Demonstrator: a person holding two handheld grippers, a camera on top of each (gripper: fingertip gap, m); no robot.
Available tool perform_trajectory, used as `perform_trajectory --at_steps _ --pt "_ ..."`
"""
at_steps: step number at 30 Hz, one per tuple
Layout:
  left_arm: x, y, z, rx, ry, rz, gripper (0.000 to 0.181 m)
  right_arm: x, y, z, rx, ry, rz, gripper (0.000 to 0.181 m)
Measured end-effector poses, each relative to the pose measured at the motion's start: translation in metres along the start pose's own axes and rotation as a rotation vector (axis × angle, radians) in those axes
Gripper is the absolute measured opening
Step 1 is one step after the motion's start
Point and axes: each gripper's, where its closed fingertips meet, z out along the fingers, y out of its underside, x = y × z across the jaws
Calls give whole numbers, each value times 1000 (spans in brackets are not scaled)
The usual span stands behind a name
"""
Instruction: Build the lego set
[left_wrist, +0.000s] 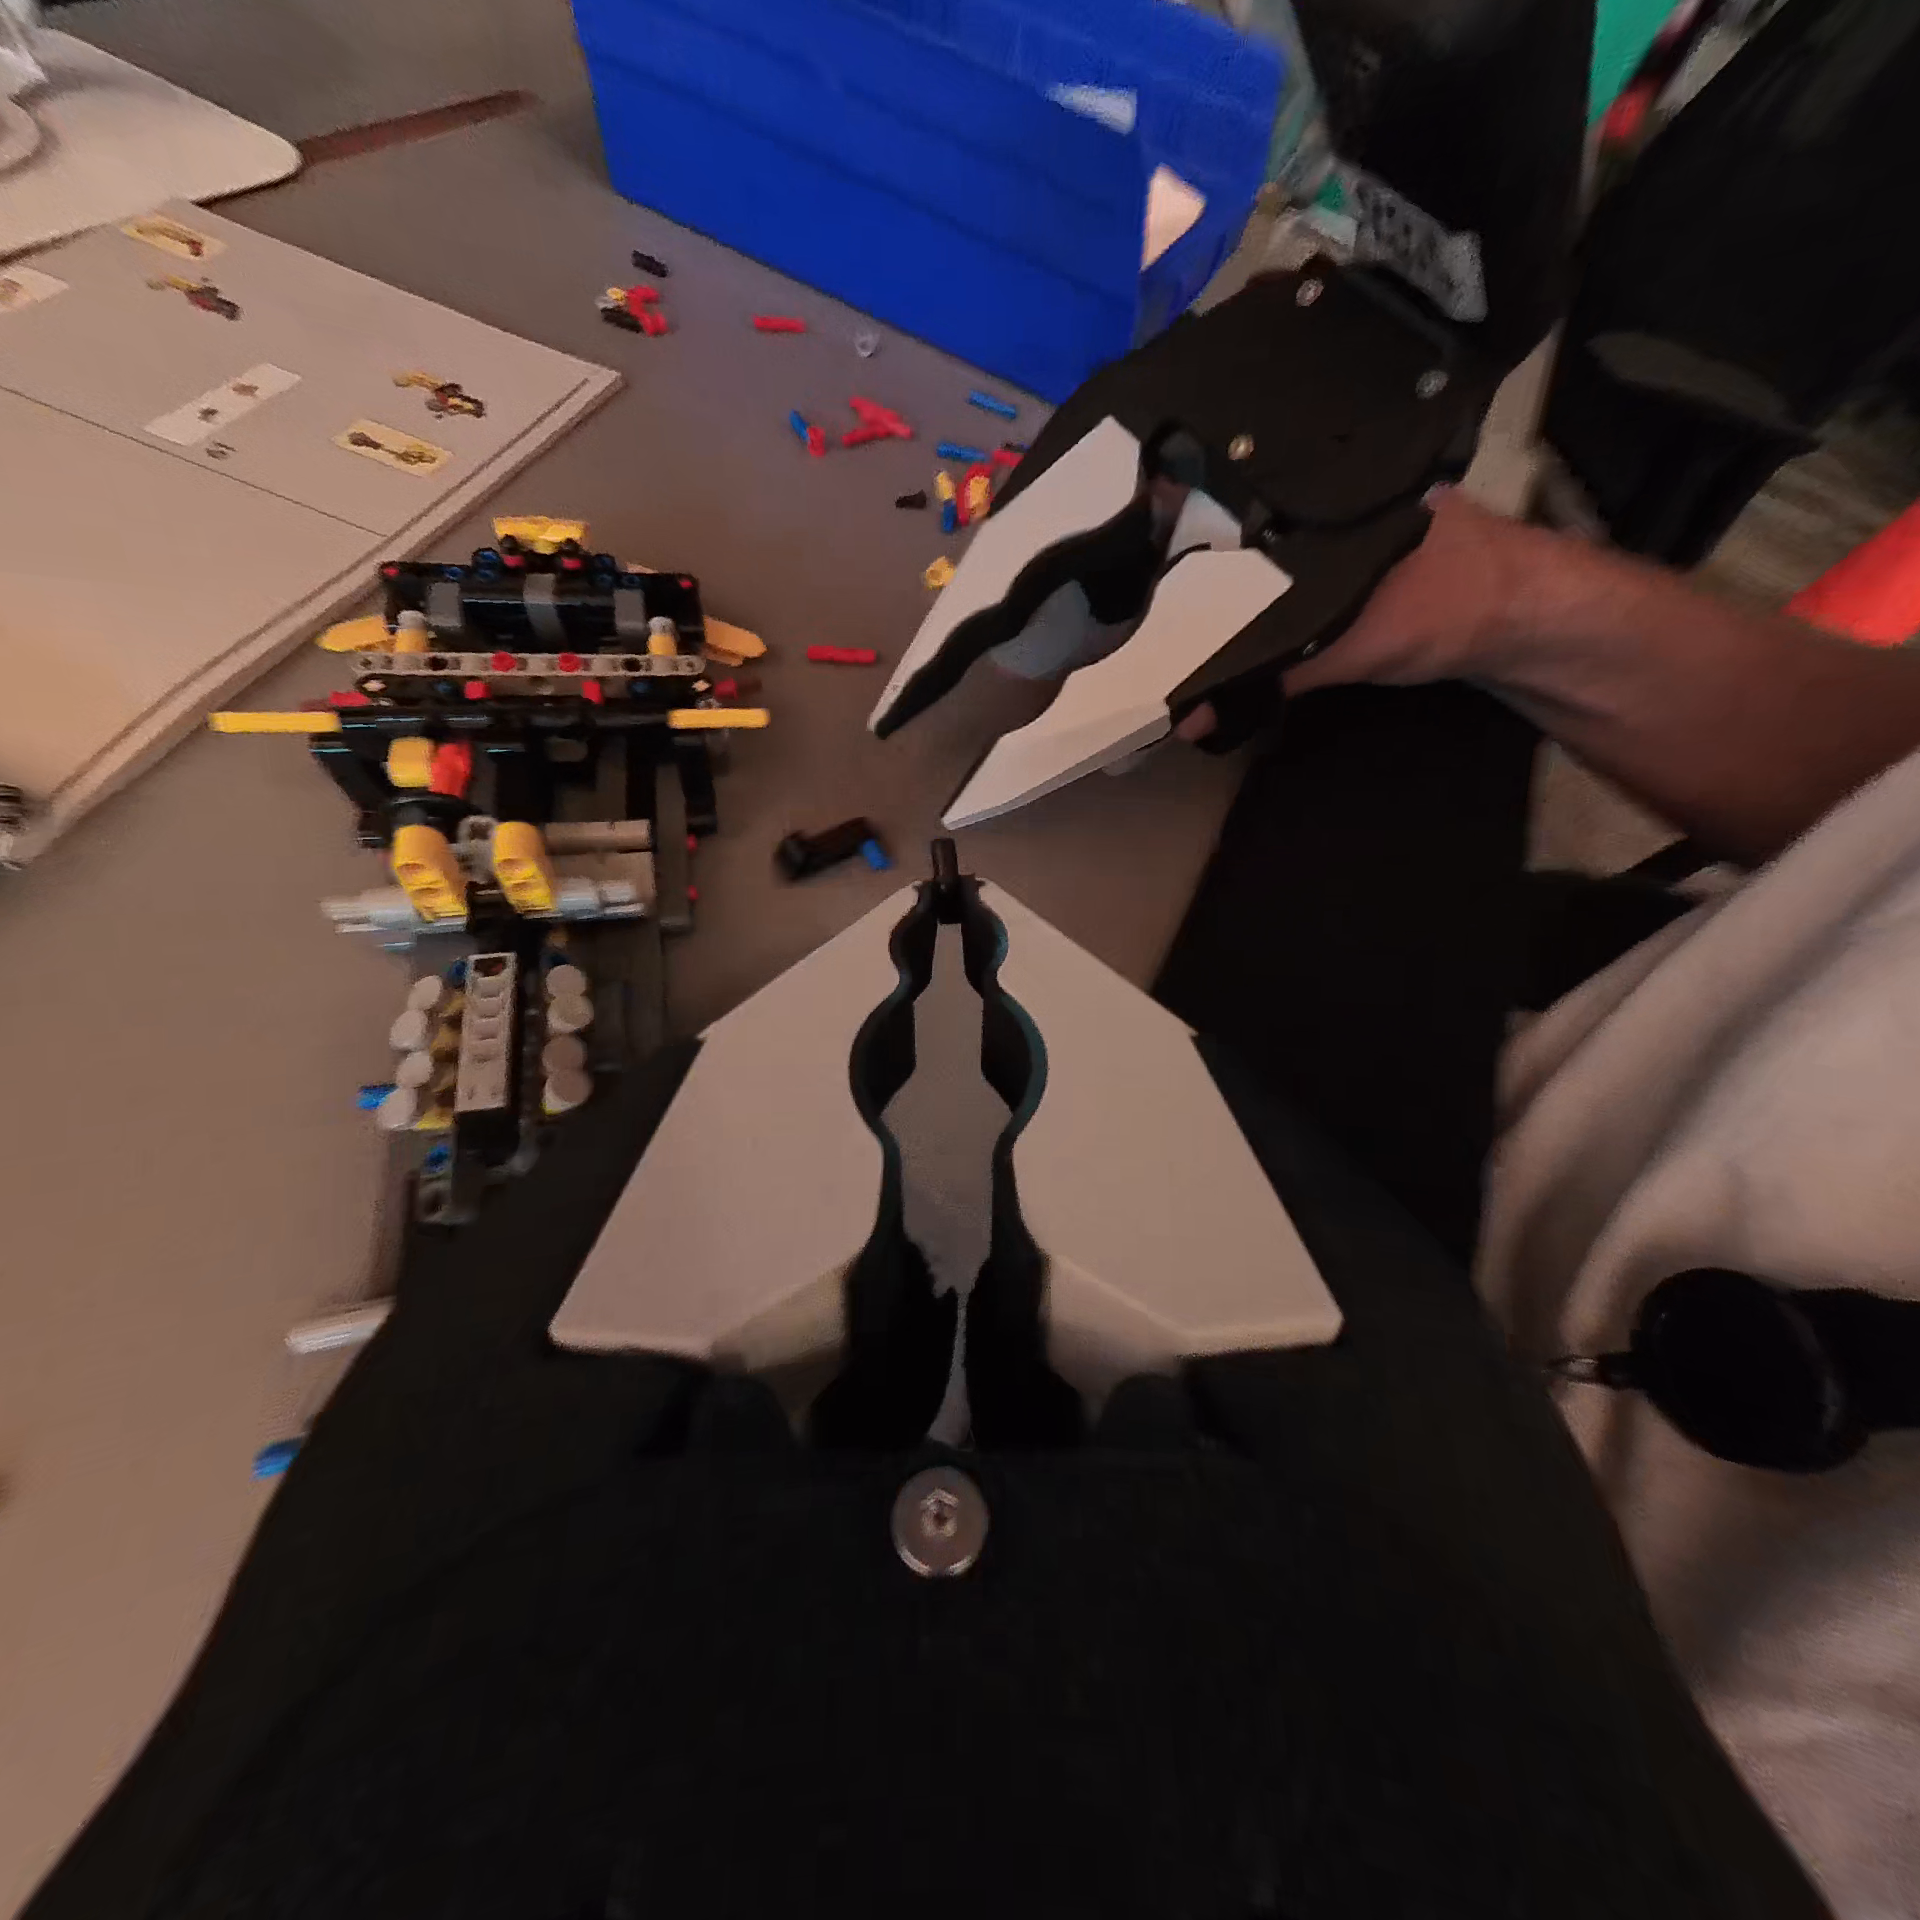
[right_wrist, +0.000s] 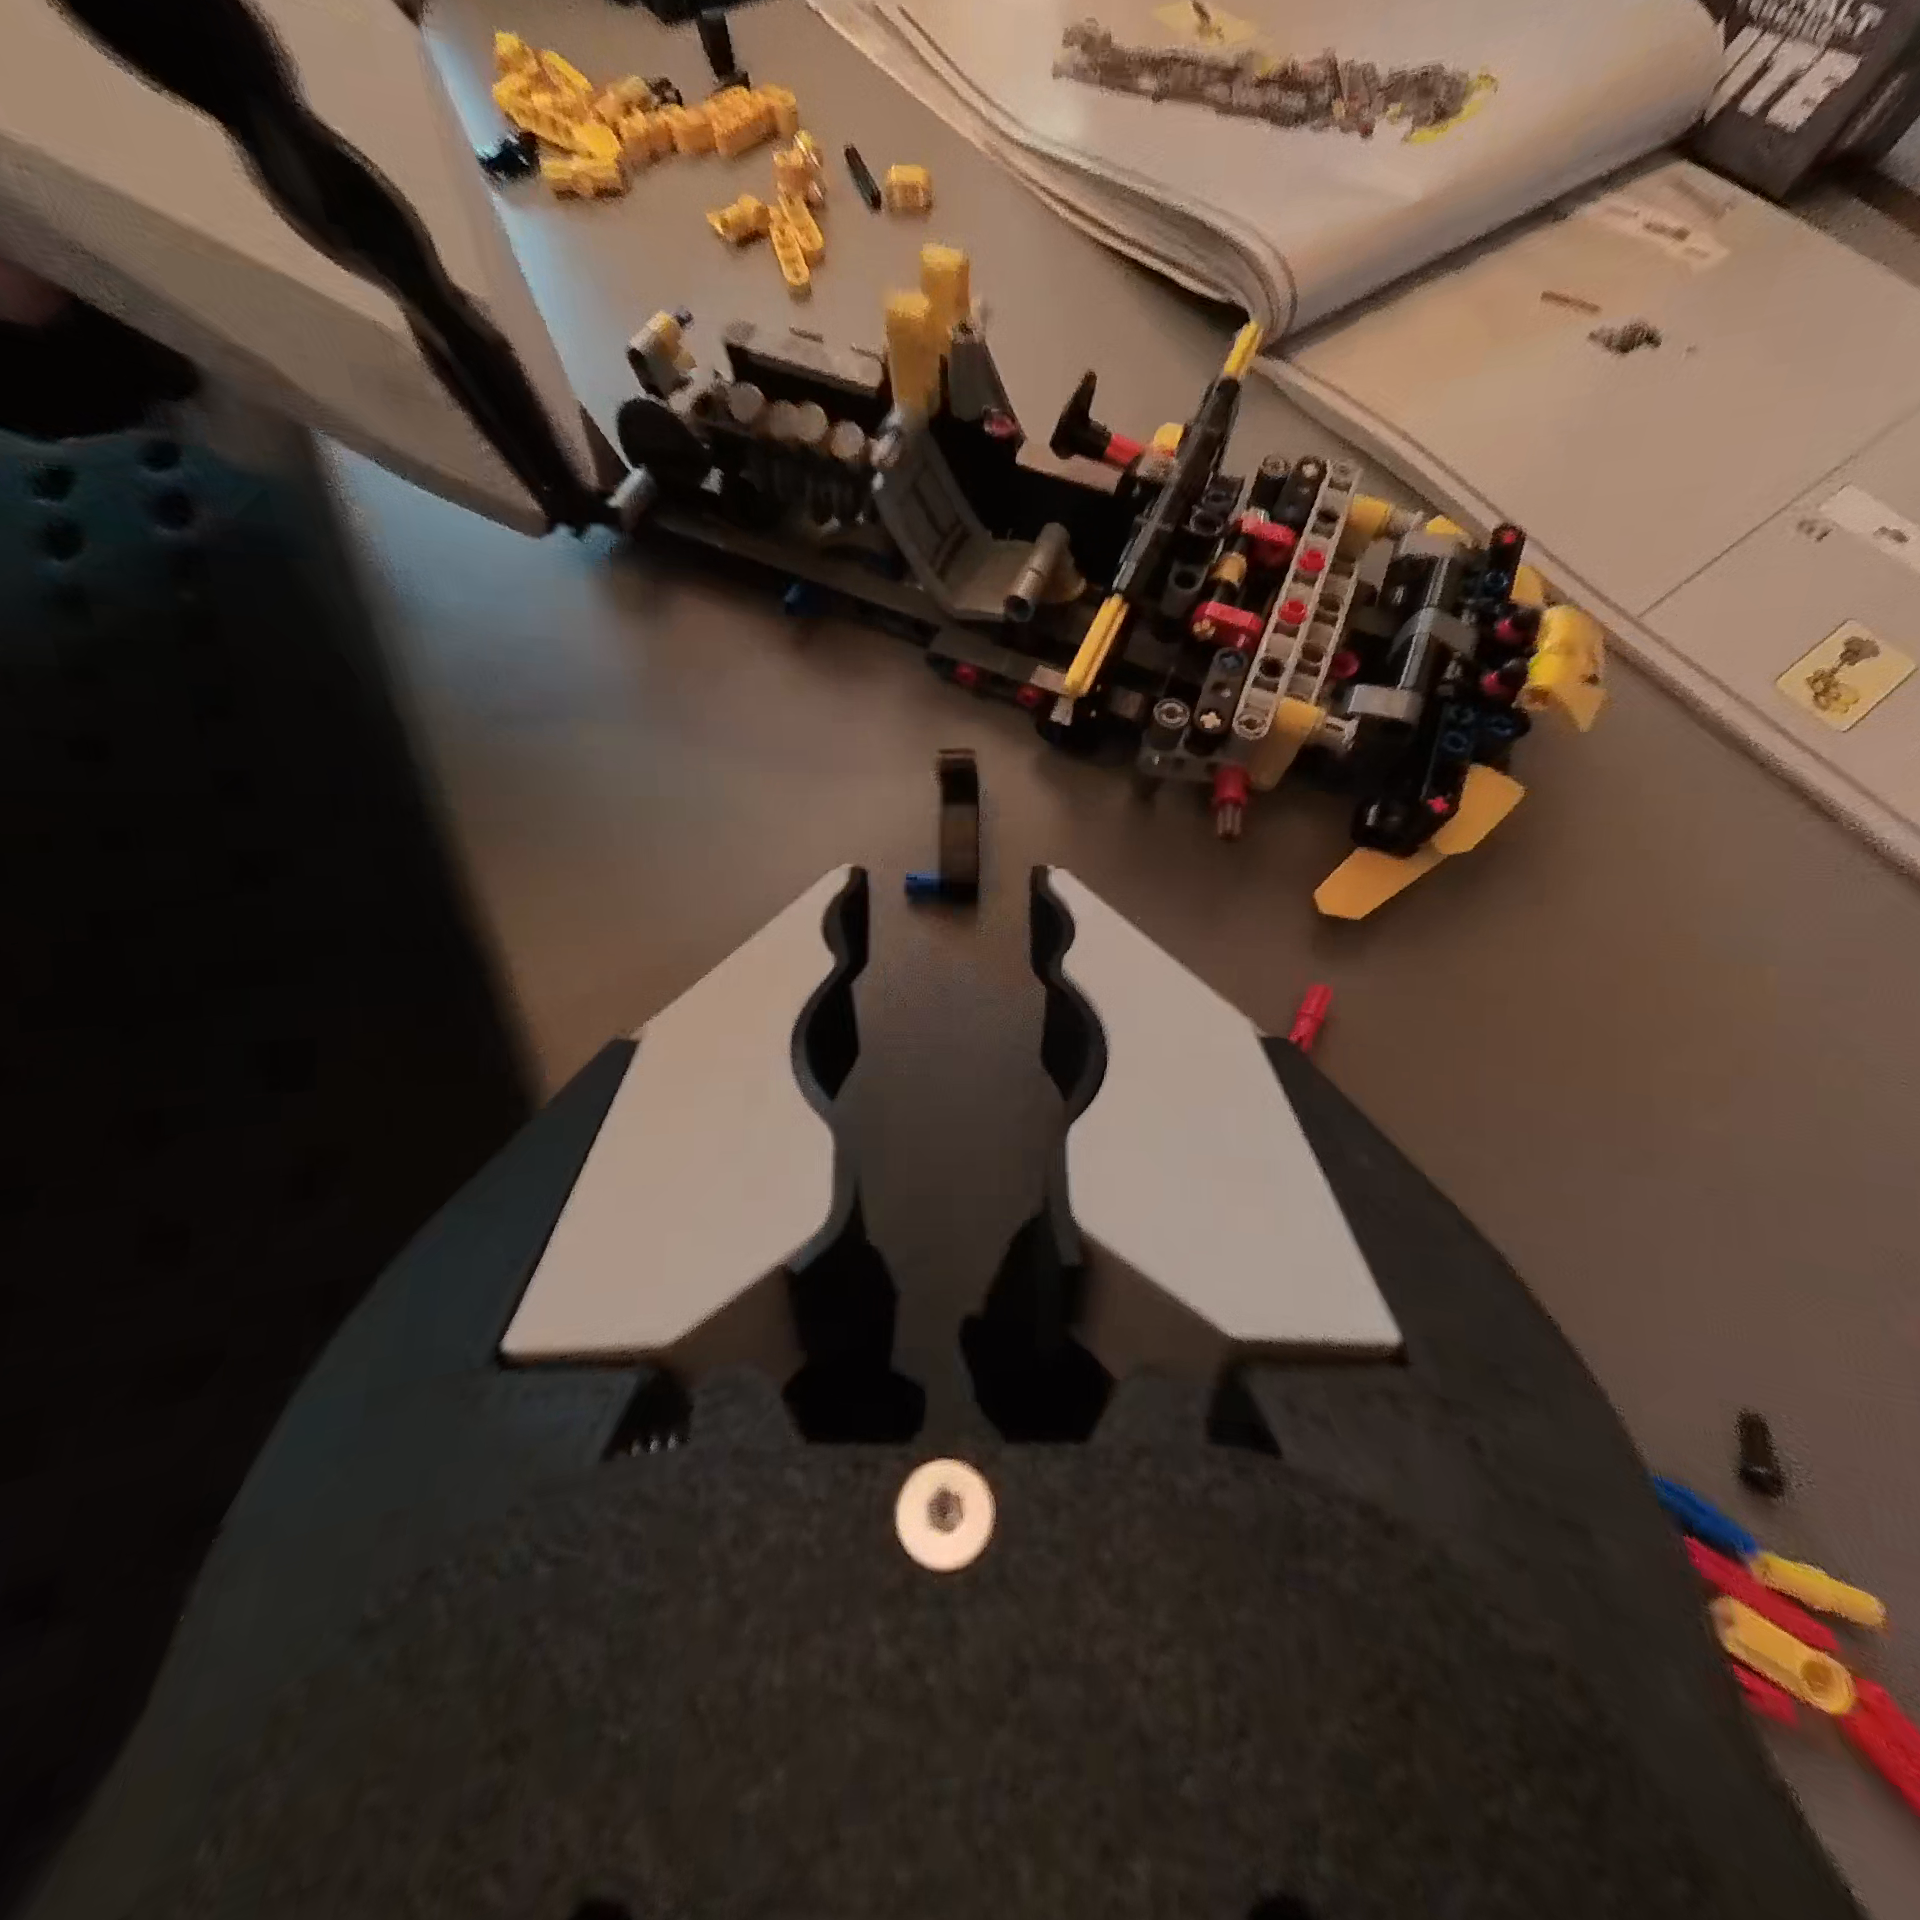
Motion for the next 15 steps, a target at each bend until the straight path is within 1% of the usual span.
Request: perform_trajectory --at_steps 2,3,5,7,8,10,15 --pt "14 -9 -6 29 151 -124 5 -11 -19 -12 73 -54 -32 34" --pt "18 -15 -10 41 220 -202 5 -23 -31 -18 124 -116 -50 33" --pt "32 -26 -21 54 431 -371 5 -49 -53 -27 200 -256 -95 32" --pt "29 -33 -28 62 527 -489 5 -69 -70 -34 255 -354 -166 31" --pt "31 -32 -32 36 590 -525 5 -75 -76 -36 273 -380 -208 26" --pt "29 -33 -36 17 635 -580 5 -82 -85 -38 291 -390 -285 20" --pt "49 -30 -49 -67 801 -596 5 -95 -97 -37 289 -444 -360 18"
